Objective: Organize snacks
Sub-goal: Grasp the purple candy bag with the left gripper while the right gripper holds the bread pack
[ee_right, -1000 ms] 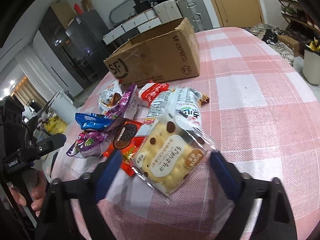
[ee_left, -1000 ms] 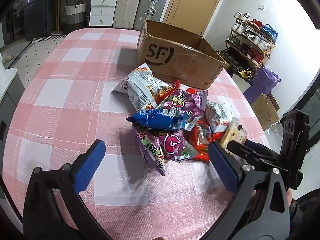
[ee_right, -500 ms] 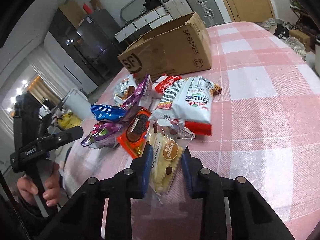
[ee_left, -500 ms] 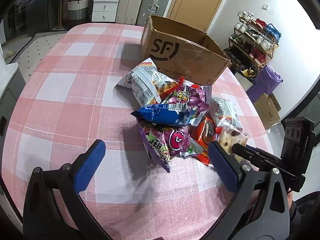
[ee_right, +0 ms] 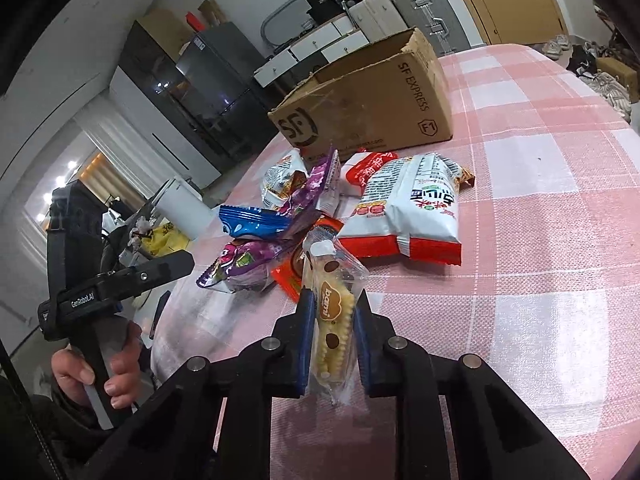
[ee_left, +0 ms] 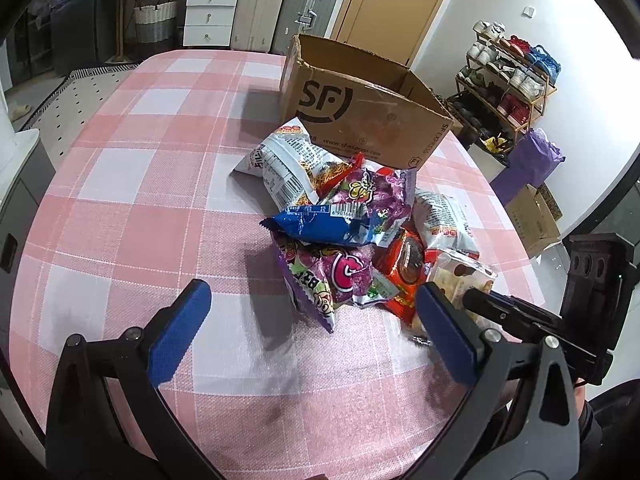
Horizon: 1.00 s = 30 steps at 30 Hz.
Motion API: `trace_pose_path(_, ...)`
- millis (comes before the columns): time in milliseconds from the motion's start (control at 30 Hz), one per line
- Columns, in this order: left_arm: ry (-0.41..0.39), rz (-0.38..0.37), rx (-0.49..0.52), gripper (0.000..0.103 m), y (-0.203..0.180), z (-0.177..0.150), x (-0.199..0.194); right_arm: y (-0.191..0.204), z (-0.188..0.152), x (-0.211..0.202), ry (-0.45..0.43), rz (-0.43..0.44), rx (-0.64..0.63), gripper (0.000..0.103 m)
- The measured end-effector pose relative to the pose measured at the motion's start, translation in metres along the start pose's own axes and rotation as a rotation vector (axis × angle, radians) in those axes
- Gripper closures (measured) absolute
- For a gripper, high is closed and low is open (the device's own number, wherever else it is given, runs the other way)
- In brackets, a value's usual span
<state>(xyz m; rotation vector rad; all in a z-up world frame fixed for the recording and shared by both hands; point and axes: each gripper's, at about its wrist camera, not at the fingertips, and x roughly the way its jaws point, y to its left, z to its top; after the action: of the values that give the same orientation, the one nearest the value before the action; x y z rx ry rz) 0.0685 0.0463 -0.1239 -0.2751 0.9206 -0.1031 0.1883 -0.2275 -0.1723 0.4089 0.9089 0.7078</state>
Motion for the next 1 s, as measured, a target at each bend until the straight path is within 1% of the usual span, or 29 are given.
trace_pose_path(333,0.025,0.004,-0.017,0.001,0.007,-0.002,0.005,0.002,0.001,-0.013,-0.034,-0.001,0.003,0.089)
trace_pose_path(667,0.086,-0.026,-0.052,0.002,0.008,0.007,0.034,-0.004,0.002,-0.030,-0.076,0.014,0.014,0.089)
trace_pose_path(867,0.097,-0.056,-0.081,0.002,0.008,0.015,0.050,-0.011,0.007,-0.042,-0.105,0.017,0.032,0.089)
trace_pose_path(1000,0.111,-0.060,-0.088,0.002,0.007,0.017,0.059,-0.015,0.009,-0.043,-0.112,0.008,0.040,0.089)
